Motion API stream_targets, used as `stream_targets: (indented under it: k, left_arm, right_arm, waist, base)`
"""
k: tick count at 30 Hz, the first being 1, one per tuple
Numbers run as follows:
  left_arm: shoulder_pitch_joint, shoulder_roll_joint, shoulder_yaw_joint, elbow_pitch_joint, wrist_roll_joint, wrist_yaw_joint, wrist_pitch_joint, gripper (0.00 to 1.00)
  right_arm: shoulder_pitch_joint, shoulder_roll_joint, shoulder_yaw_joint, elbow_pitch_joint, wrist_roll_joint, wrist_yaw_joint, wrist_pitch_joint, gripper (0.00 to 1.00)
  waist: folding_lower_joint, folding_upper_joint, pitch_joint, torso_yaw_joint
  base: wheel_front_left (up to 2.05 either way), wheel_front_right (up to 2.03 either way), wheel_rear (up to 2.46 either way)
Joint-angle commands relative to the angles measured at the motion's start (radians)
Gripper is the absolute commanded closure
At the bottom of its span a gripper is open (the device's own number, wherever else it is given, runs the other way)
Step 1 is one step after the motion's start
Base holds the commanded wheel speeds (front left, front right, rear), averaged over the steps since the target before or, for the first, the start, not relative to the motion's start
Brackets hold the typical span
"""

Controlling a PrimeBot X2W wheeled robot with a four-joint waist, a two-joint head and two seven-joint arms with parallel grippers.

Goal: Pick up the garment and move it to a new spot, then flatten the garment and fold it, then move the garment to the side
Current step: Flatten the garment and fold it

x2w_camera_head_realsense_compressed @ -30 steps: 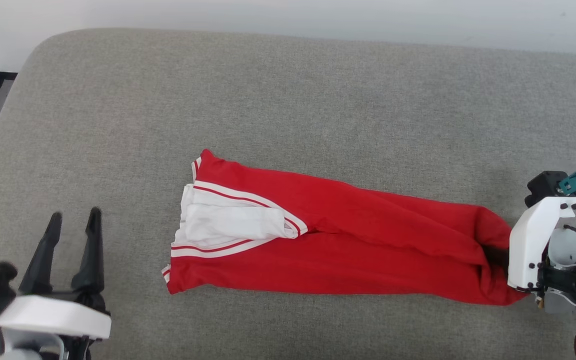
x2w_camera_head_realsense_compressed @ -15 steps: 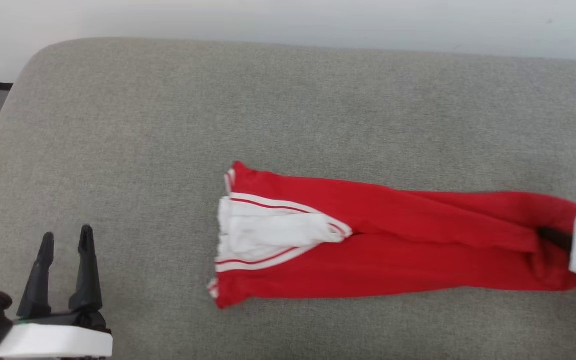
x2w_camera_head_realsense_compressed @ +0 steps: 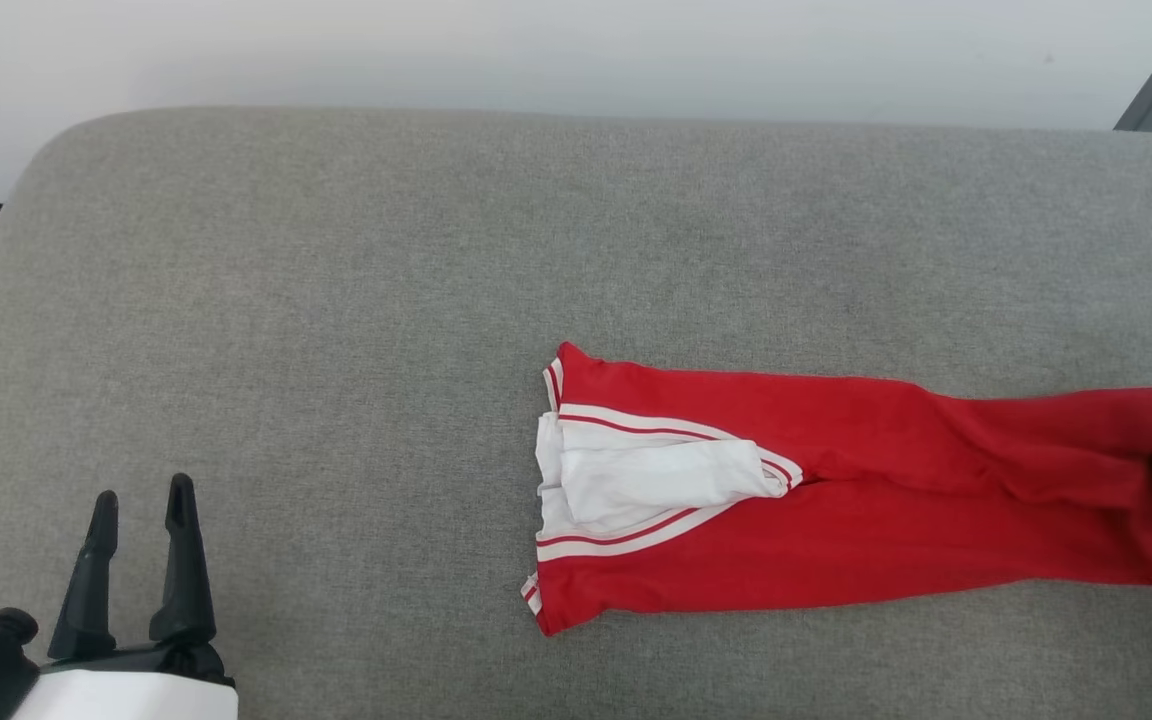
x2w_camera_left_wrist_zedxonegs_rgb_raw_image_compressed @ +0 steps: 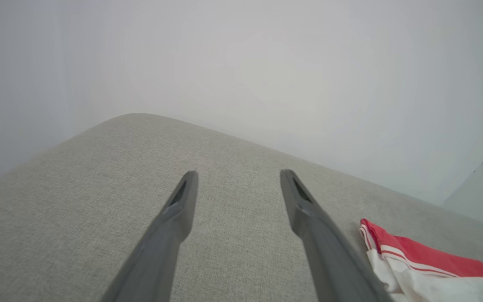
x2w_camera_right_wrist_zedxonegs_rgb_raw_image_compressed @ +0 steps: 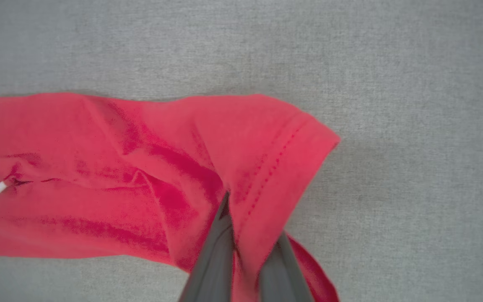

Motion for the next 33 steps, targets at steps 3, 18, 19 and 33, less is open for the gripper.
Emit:
stream_targets:
  k: [3,18,19,33]
  left_arm:
    - [0.021,0.001,-0.007,-0.003,0.007,-0.003,-0.004,0.0]
    - [-0.005,0.02,-0.059,-0.004,-0.026,-0.004,-0.004,0.0]
    - [-0.009,0.019,-0.061,-0.003,-0.027,-0.004,-0.004,0.0]
    - [-0.056,-0.002,-0.098,0.02,-0.041,-0.004,-0.004,0.0]
  right_arm:
    - [0.056,0.025,0.023,-0.116,0.031,0.0,0.039,1.0]
    - [0.052,0.166,0.228,-0.325,0.028,0.0,0.048,1.0]
    - [0.041,0.175,0.25,-0.318,0.028,0.0,0.043,1.0]
    - [-0.128,0.238,0.471,-0.108,0.037,0.0,-0.07,1.0]
  waist:
    - [0.0,-0.0001,-0.017,0.007]
    - [0.0,-0.0001,-0.018,0.096]
    - [0.0,-0.0001,-0.016,0.105]
    - [0.0,-0.0001,0.014,0.186]
  base:
    - [0.0,0.0,0.0]
    - [0.0,0.0,0.0]
    - [0.0,0.0,0.0]
    - [0.0,0.0,0.0]
